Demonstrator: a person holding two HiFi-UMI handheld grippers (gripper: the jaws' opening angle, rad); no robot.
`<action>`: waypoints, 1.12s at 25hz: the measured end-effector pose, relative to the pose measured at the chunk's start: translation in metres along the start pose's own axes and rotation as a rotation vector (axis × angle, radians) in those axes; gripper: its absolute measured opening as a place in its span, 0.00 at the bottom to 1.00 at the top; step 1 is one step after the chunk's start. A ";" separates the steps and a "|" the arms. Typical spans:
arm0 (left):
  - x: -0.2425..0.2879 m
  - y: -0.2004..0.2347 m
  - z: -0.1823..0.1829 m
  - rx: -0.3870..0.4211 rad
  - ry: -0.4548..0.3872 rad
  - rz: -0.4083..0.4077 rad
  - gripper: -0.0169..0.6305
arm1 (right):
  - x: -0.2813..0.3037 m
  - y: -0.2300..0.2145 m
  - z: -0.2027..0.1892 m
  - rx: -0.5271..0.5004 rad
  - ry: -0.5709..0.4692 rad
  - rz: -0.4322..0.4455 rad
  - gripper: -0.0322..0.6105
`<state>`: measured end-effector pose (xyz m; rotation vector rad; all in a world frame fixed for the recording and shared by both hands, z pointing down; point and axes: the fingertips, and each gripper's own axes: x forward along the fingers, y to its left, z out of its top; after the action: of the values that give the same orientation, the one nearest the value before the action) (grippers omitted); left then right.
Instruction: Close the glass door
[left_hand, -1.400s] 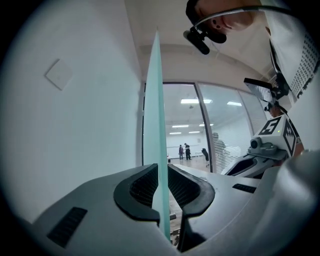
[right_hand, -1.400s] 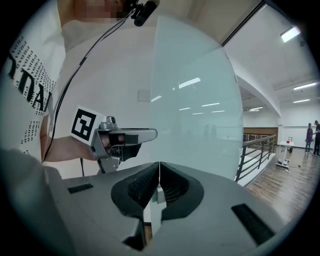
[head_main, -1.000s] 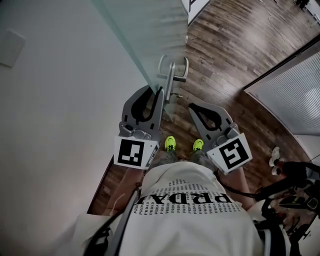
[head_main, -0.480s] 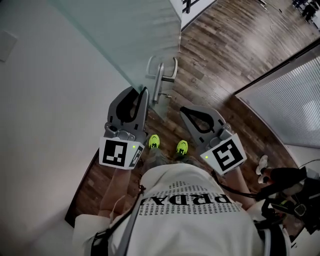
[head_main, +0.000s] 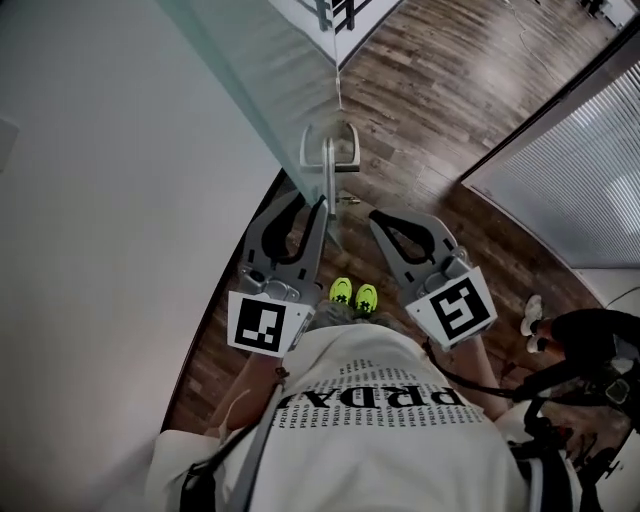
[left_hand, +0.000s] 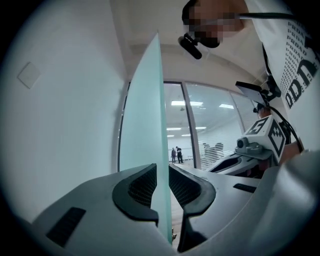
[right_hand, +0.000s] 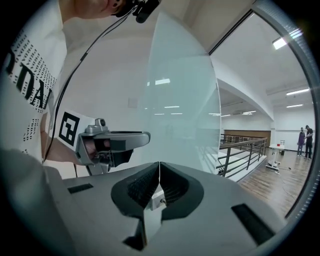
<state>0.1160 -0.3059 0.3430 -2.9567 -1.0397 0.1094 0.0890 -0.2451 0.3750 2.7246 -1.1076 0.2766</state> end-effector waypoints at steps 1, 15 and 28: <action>0.005 -0.005 -0.001 -0.006 -0.005 -0.021 0.13 | -0.002 -0.003 0.000 0.008 -0.002 -0.022 0.05; 0.078 -0.179 -0.033 0.031 0.021 -0.157 0.16 | -0.114 -0.078 -0.071 0.006 -0.020 -0.070 0.05; 0.186 -0.289 -0.029 0.077 0.030 -0.121 0.17 | -0.209 -0.189 -0.089 -0.025 -0.054 0.007 0.11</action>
<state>0.0822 0.0360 0.3685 -2.8101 -1.1793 0.1020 0.0660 0.0495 0.3913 2.7223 -1.1266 0.1898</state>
